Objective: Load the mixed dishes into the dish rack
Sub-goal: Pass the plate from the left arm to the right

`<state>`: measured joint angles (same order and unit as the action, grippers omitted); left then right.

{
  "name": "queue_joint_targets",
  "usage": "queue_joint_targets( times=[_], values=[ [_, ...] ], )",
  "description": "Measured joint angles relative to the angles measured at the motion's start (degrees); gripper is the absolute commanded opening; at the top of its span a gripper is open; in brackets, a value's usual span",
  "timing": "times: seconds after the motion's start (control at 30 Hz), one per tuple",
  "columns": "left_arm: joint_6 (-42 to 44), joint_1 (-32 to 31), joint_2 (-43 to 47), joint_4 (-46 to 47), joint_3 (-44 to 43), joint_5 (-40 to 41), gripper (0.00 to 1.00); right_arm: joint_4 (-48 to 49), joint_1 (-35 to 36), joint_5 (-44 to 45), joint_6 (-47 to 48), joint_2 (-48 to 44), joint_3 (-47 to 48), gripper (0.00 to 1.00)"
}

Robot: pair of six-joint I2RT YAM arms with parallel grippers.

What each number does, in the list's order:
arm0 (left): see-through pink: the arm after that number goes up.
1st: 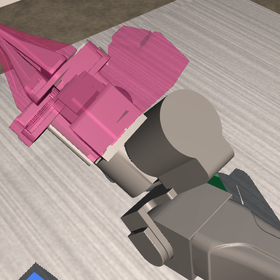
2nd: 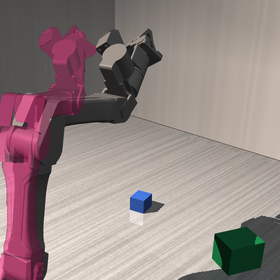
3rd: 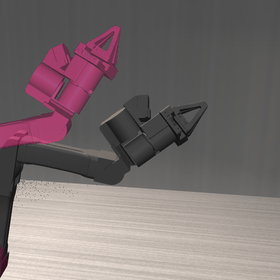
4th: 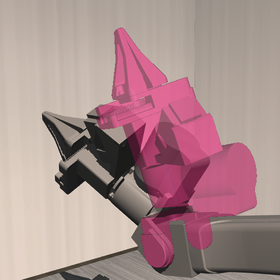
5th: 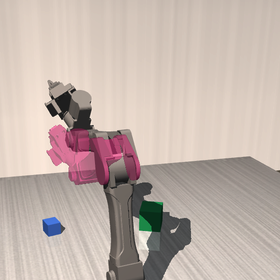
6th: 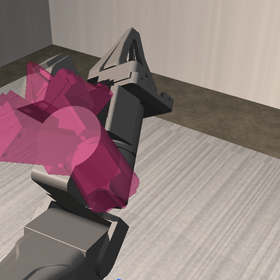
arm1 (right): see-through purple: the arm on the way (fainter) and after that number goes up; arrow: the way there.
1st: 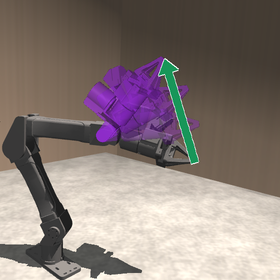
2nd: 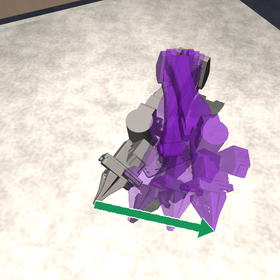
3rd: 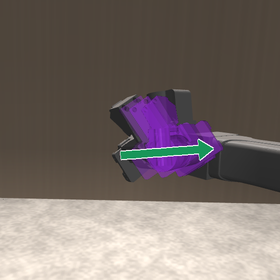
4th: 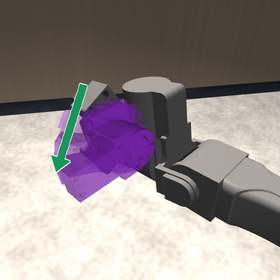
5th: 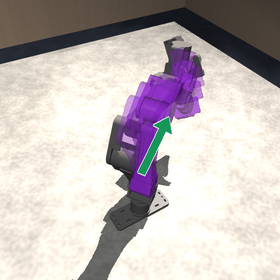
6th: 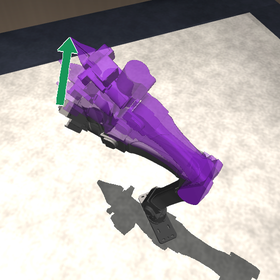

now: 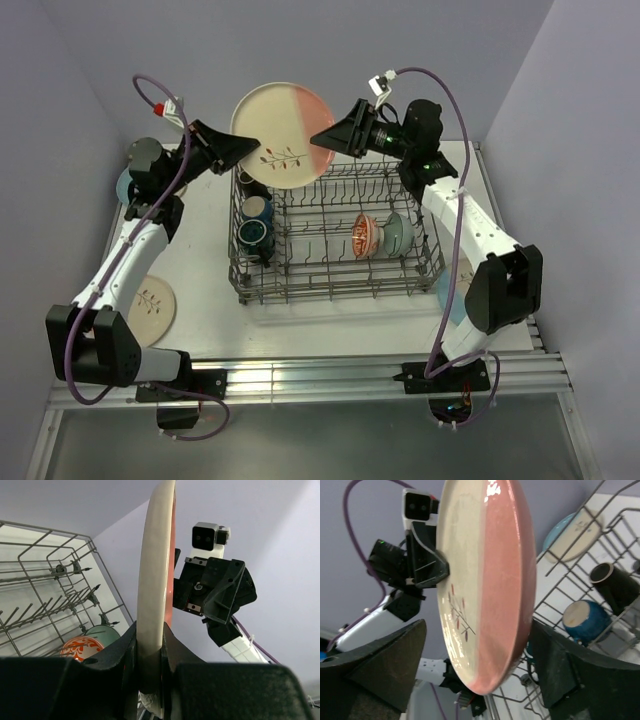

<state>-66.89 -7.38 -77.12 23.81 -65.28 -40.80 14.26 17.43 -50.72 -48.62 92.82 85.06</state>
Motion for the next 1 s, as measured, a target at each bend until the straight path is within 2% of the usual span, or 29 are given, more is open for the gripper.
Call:
queue_joint_targets(
  times=[0.03, 0.1, 0.17, 0.2, 0.3, 0.37, 0.4, 0.47, 0.5, 0.53, 0.57, 0.7, 0.83, 0.87, 0.9, 1.0],
  values=[
    [-0.1, -0.4, -0.1, 0.4, 0.4, 0.2, 0.00, 1.7, 0.0, -0.7, -1.5, 0.1, -1.1, 0.79],
    [-0.2, -1.0, -0.4, 0.9, 1.0, 0.4, 0.00, 5.0, -0.1, -2.4, -4.3, 0.6, -2.7, 0.72],
    [-0.5, -1.5, -0.5, 1.7, 2.0, 0.6, 0.00, 8.6, -0.1, -3.4, -7.4, 1.3, -4.1, 0.60],
    [-0.8, -1.6, -0.5, 2.2, 2.3, 0.6, 0.00, 10.4, -0.2, -4.2, -9.2, 2.0, -4.7, 0.49],
    [-1.4, -2.1, -0.8, 3.3, 2.6, 0.8, 0.00, 15.6, -0.7, -6.3, -14.5, 4.4, -5.0, 0.31],
    [-1.4, -2.4, -1.1, 3.8, 2.6, 0.9, 0.01, 18.5, -0.9, -7.5, -18.1, 5.9, -5.0, 0.14],
    [-1.7, -2.4, -1.3, 4.3, 2.7, 0.7, 0.04, 20.4, -1.1, -8.5, -21.0, 6.4, -5.0, 0.00],
    [-2.3, -2.5, -1.5, 5.4, 2.9, 0.7, 0.13, 22.7, -1.4, -9.4, -23.0, 6.8, -5.1, 0.00],
    [-2.4, -2.5, -1.6, 5.7, 3.0, 0.8, 0.26, 23.7, -1.5, -9.6, -24.0, 7.0, -5.0, 0.00],
    [-2.7, -2.6, -1.6, 5.9, 3.0, 0.8, 0.32, 24.3, -1.6, -9.9, -24.5, 7.0, -5.0, 0.00],
    [-2.8, -2.6, -1.6, 6.2, 3.0, 0.9, 0.43, 24.9, -1.6, -10.2, -24.9, 7.0, -5.0, 0.00],
    [-2.3, -2.9, -1.6, 6.8, 3.0, 1.7, 0.57, 25.6, -2.1, -12.9, -25.2, 7.6, -4.7, 0.00],
    [-0.1, -3.0, -1.6, 4.8, 2.6, 2.6, 0.64, 24.0, -3.3, -14.4, -23.6, 8.0, -4.0, 0.00],
    [0.6, -3.0, -1.6, 3.7, 2.3, 3.0, 0.65, 22.4, -3.9, -14.7, -22.1, 8.0, -3.4, 0.00],
    [1.8, -2.9, -1.6, 2.3, 1.8, 3.6, 0.71, 20.4, -4.5, -14.8, -20.2, 8.0, -2.5, 0.00],
    [6.2, -2.3, -0.8, -4.1, -0.1, 6.6, 0.74, 11.4, -6.1, -14.1, -12.3, 8.0, 1.5, 0.00]
  ],
)
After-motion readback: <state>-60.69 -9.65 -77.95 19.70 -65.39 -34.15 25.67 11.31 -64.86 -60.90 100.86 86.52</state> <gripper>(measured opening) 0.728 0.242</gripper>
